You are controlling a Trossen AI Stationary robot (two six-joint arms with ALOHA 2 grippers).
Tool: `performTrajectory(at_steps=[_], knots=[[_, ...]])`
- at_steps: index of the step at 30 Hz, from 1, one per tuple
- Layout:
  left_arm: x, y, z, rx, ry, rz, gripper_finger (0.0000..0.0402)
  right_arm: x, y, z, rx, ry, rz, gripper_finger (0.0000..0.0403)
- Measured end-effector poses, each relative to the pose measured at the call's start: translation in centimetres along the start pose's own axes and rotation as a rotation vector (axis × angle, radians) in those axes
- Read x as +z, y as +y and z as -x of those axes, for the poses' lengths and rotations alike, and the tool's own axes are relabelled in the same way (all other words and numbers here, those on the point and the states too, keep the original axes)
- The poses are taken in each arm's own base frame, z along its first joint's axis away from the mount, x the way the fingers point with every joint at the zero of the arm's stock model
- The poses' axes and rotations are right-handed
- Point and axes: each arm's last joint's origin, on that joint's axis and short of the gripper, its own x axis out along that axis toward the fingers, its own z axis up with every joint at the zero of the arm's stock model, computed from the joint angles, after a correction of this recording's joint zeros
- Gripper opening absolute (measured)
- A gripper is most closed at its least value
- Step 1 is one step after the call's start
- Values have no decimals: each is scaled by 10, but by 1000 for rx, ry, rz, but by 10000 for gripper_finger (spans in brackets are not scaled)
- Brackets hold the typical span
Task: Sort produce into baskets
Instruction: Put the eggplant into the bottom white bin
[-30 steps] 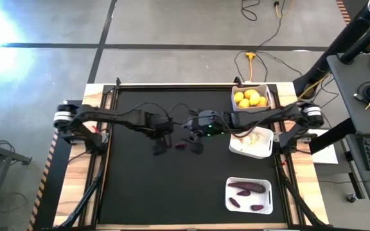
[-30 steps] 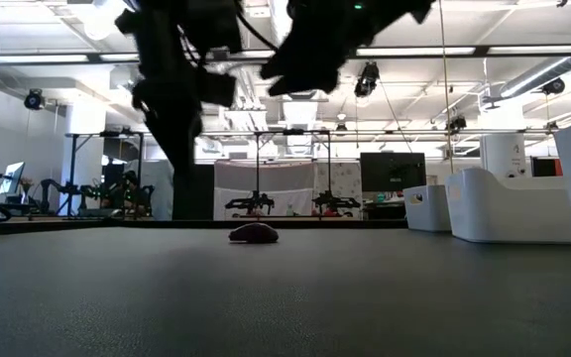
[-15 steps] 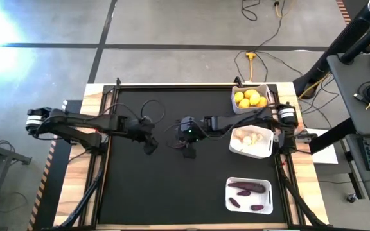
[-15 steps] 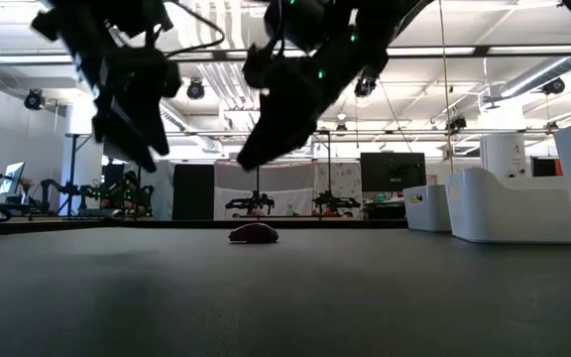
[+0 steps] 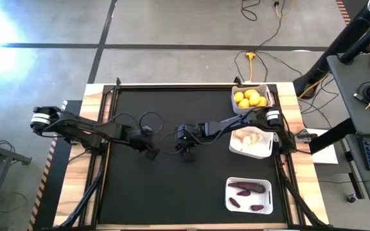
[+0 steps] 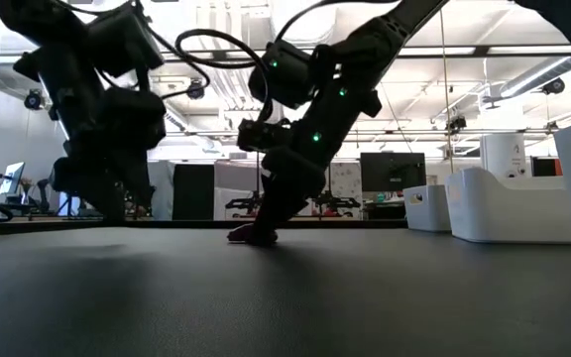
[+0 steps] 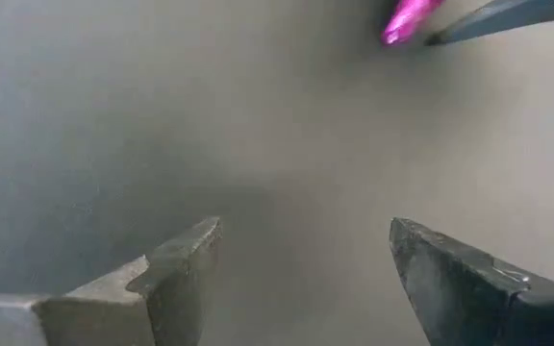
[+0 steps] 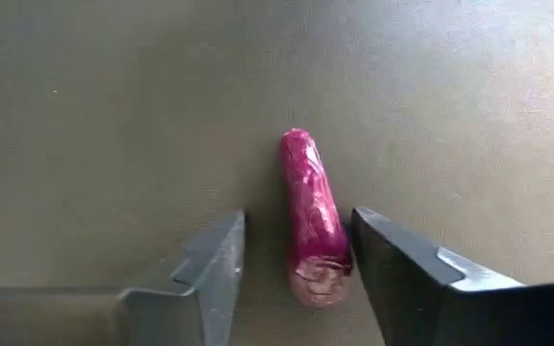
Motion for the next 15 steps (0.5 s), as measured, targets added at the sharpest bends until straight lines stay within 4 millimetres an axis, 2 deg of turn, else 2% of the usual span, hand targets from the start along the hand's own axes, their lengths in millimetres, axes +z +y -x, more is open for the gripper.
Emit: performTrajectory(at_steps=[5,9,12,15], knots=[[-2,2,-11,39,36,74,283,-4,0,-1,-5,41,-26,125],[-6,-1,-9,-5,92,-35,283,0,-1,13,-50,60,-196,59],[-7,-4,2,-58,78,-106,283,7,-3,42,-77,109,-357,23],[-6,-5,17,-103,44,-169,283,18,4,94,-66,141,-384,23]])
